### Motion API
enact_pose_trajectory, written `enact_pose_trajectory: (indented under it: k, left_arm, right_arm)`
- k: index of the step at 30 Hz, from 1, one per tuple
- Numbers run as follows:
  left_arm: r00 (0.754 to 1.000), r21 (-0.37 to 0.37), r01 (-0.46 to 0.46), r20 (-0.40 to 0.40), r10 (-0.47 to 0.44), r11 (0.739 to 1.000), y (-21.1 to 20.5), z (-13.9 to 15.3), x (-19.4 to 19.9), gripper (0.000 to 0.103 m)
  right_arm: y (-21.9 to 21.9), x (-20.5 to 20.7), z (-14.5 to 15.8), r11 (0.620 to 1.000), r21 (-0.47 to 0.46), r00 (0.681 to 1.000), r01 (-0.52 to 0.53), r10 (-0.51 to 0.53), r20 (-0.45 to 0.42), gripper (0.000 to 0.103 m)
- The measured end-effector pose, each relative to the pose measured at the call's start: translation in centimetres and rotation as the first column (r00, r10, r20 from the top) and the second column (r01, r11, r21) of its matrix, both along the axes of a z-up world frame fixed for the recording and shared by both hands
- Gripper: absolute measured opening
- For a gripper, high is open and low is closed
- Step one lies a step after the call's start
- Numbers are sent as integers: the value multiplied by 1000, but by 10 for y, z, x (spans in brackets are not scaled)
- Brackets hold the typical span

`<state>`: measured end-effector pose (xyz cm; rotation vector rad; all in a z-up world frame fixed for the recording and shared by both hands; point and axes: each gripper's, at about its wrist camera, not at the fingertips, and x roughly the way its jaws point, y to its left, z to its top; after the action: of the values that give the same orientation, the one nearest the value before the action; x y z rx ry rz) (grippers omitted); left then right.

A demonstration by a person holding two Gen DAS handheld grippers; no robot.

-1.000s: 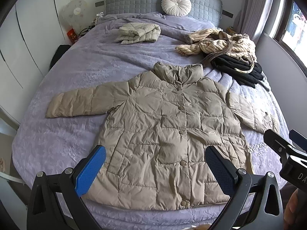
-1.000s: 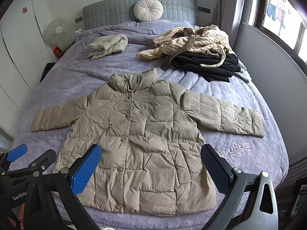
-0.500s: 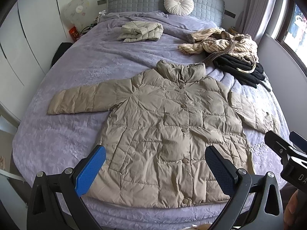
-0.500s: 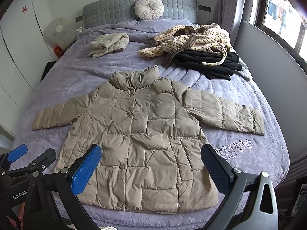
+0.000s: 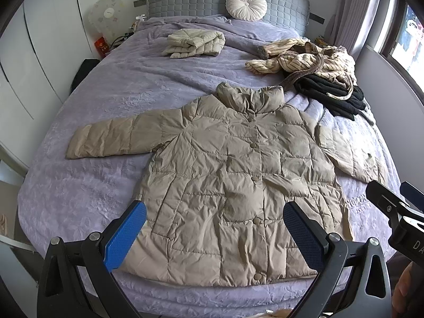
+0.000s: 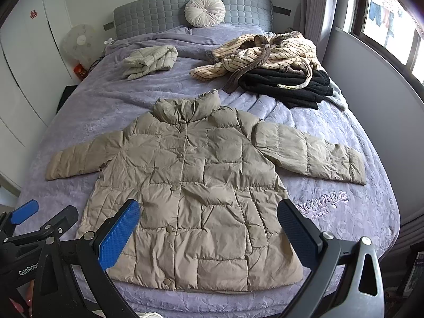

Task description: Fold large clothes

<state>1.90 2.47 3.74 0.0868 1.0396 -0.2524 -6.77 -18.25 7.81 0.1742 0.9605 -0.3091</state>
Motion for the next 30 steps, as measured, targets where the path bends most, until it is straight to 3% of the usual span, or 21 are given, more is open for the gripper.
enact_pose_trajectory:
  k: [30]
  left_arm:
    - [1000, 6, 8, -28, -8, 1000, 8, -13, 5, 103]
  right_arm:
    - [8, -1, -12, 1000, 15, 1000, 7, -7, -22, 103]
